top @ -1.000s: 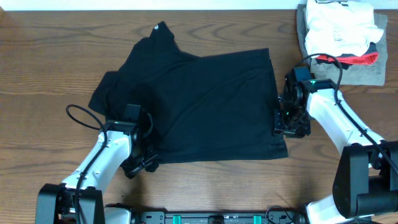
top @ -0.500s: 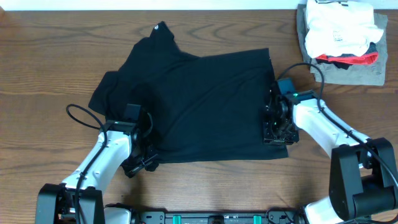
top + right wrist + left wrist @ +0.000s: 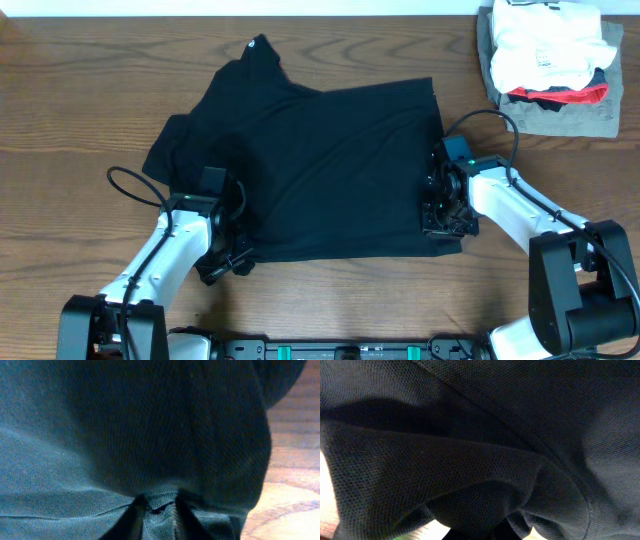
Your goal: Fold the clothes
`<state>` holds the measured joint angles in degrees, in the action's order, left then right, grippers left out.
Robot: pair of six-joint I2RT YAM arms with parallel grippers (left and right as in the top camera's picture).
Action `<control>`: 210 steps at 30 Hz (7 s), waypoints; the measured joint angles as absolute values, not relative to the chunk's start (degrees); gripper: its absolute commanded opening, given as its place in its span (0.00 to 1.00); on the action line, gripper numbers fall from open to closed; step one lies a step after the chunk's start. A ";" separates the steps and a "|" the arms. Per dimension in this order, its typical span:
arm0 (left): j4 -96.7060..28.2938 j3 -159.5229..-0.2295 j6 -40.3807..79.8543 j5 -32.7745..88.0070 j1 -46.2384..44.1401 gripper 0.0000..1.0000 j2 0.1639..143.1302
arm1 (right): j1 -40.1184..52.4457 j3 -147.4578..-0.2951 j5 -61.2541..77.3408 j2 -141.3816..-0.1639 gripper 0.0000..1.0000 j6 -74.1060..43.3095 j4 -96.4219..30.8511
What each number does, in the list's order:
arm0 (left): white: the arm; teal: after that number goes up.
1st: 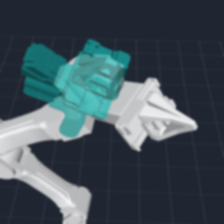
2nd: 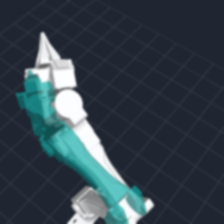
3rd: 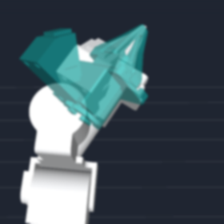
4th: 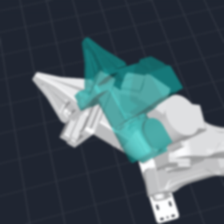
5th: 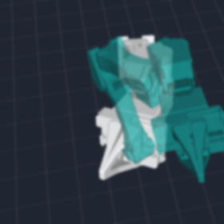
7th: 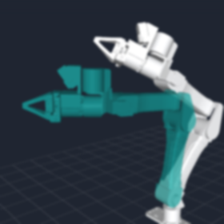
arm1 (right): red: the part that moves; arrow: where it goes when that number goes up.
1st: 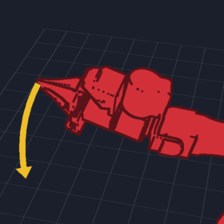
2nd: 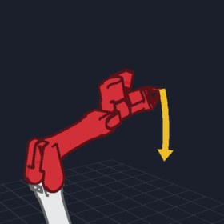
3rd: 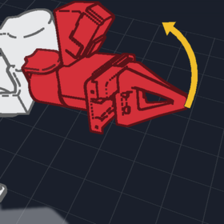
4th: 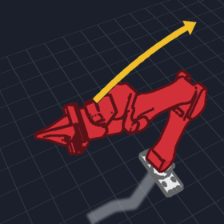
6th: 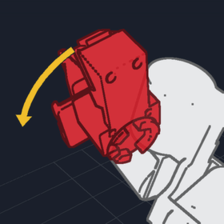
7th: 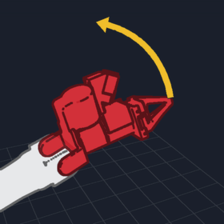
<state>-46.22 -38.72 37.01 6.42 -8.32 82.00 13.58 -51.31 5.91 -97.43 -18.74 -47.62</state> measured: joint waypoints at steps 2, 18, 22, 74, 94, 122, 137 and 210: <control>-46.22 -38.72 36.99 6.42 -8.32 0.06 82.00 | 13.58 -51.29 5.93 -97.43 0.08 -18.87 -47.20; -52.40 -41.36 34.92 5.76 -5.26 0.06 82.00 | 9.80 -58.06 6.37 -97.43 0.01 -18.85 -55.75; -56.90 -46.15 32.75 5.76 -2.76 0.06 81.60 | 8.16 -61.82 6.72 -97.43 0.01 -18.81 -59.79; -31.75 -52.23 25.47 0.21 -0.49 0.06 78.83 | 2.81 -62.87 9.28 -96.90 0.01 -15.22 -34.39; -25.34 -52.23 25.26 -1.72 -0.40 0.85 88.53 | 4.14 -62.87 7.70 -102.69 0.41 -14.94 -26.92; -48.58 -92.31 11.00 -2.55 -0.08 0.98 92.84 | 4.10 -96.66 8.03 -102.35 0.48 -1.32 -50.30; -37.47 -120.95 2.92 5.50 -0.05 0.99 133.29 | 6.79 -102.61 8.51 -111.35 0.44 0.73 -51.03; -46.68 -122.61 1.72 3.86 -6.48 0.06 130.61 | 10.35 -102.63 5.89 -124.49 0.40 0.89 -41.54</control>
